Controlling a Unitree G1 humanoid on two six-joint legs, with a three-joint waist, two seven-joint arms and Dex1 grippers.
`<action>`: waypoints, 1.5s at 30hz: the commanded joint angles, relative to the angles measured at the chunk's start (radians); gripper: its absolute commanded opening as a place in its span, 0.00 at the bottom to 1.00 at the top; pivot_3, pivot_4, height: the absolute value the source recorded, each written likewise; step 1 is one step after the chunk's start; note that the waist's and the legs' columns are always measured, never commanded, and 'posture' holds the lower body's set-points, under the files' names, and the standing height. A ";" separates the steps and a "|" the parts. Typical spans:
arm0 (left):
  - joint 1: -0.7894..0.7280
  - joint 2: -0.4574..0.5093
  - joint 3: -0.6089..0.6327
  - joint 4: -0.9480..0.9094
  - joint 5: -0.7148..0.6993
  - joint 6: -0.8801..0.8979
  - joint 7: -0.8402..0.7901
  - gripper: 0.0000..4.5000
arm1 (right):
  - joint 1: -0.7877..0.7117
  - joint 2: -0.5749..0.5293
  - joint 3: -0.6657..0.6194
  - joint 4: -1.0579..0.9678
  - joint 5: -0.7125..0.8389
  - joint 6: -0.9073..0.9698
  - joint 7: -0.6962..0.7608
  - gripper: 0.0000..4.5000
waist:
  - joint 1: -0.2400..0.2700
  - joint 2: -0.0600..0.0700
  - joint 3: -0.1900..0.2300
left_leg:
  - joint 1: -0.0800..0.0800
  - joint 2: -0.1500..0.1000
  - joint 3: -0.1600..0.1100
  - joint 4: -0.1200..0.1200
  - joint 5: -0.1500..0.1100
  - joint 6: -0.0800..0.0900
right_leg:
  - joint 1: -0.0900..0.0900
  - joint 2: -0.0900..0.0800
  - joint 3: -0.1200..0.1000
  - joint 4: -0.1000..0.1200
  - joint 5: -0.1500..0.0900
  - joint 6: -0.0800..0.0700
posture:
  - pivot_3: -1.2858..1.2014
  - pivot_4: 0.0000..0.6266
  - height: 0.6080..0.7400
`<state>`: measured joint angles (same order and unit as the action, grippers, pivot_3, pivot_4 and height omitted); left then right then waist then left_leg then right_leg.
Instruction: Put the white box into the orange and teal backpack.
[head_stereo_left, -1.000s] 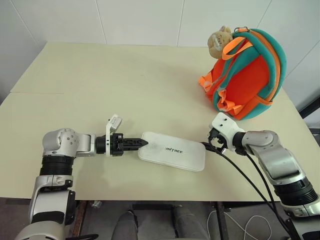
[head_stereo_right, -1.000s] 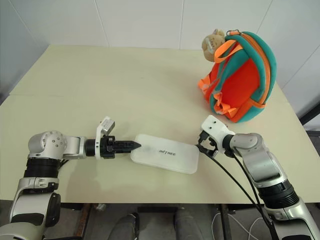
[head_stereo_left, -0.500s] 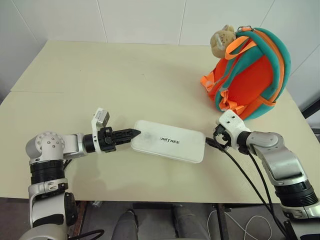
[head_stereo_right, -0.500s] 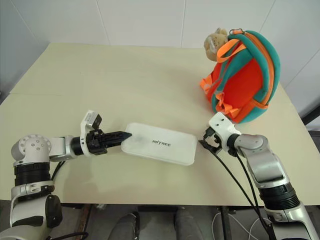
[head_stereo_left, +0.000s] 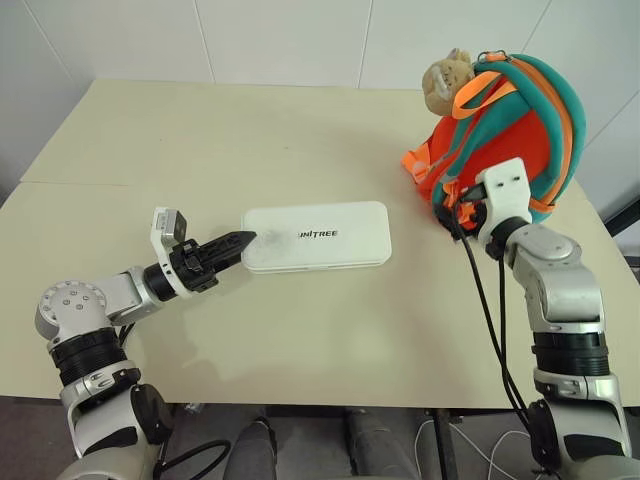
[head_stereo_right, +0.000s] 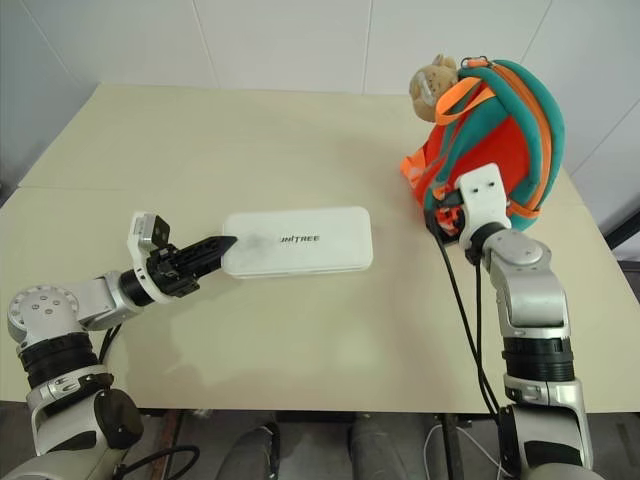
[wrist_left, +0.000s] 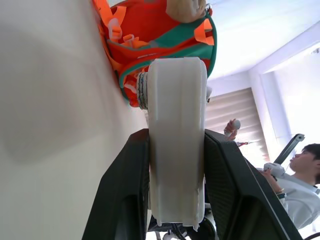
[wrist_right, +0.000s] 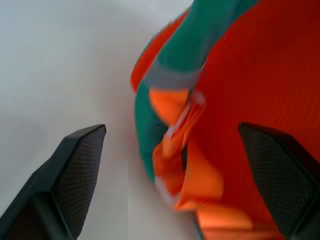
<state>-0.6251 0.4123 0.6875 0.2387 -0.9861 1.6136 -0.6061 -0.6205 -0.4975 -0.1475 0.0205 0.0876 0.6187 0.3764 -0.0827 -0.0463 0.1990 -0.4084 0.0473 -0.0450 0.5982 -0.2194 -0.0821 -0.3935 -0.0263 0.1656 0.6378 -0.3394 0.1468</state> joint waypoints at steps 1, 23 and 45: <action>0.001 -0.025 0.058 -0.048 -0.071 0.001 0.036 0.27 | -0.071 0.020 -0.048 0.065 0.027 -0.087 -0.033 1.00 | 0.000 0.000 0.000 | 0.000 0.000 0.000 -0.001 0.000 0.000 | 0.000 0.000 0.000 0.000 0.000 0.000 | 0.52 0.24 1.00; 0.016 -0.081 0.175 -0.087 -0.220 -0.076 0.247 0.27 | -0.466 0.143 -0.040 0.654 0.080 -0.444 -0.058 0.42 | -0.011 0.001 0.000 | 0.000 0.000 0.001 -0.001 0.001 -0.002 | 0.000 0.000 0.000 -0.001 0.000 0.000 | 0.52 0.24 1.00; -0.025 0.233 0.171 0.154 -0.240 -0.293 0.187 0.27 | -0.230 0.057 0.020 -0.181 0.453 0.125 0.265 0.00 | -0.028 0.002 0.001 | -0.001 0.001 0.000 -0.004 0.001 -0.003 | -0.003 0.000 -0.001 0.001 -0.001 -0.001 | 0.52 0.24 1.00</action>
<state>-0.6324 0.6181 0.8519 0.3819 -1.2130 1.3398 -0.3788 -0.8412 -0.4240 -0.1220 -0.0655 0.4861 0.7310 0.6046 -0.1103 -0.0440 0.2004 -0.4095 0.0483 -0.0454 0.5941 -0.2184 -0.0851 -0.3969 -0.0259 0.1644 0.6388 -0.3402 0.1455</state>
